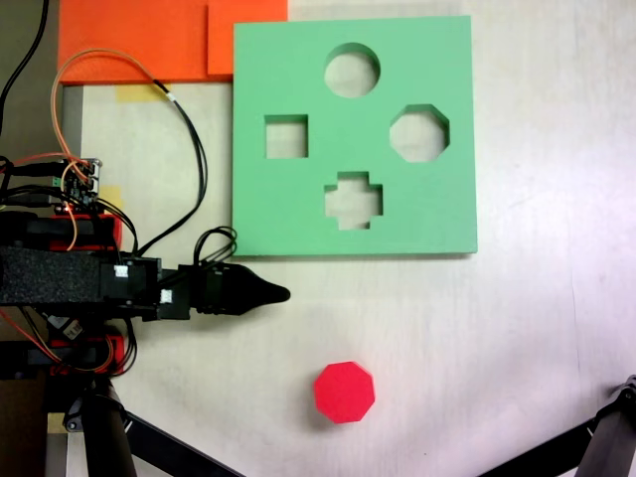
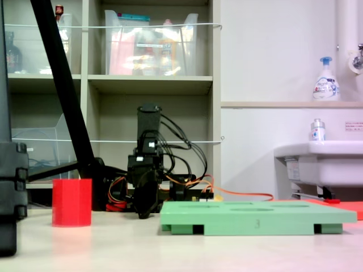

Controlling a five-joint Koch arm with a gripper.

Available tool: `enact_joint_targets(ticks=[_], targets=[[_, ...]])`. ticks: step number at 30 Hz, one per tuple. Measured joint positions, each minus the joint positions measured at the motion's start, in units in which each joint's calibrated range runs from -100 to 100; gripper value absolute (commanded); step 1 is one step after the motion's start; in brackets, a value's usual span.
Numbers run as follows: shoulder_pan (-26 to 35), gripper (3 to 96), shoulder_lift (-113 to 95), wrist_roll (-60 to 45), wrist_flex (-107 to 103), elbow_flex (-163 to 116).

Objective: Put the octagonal pillar block into the corresponding hole

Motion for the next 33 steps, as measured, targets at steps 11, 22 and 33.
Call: enact_joint_targets(ticks=[11,22,33], targets=[[0.0,49.5,0.0,0.0,0.0,0.0],[0.0,49.5,0.0,0.0,0.0,0.0],[0.1,49.4,0.0,0.9,0.0,0.0]])
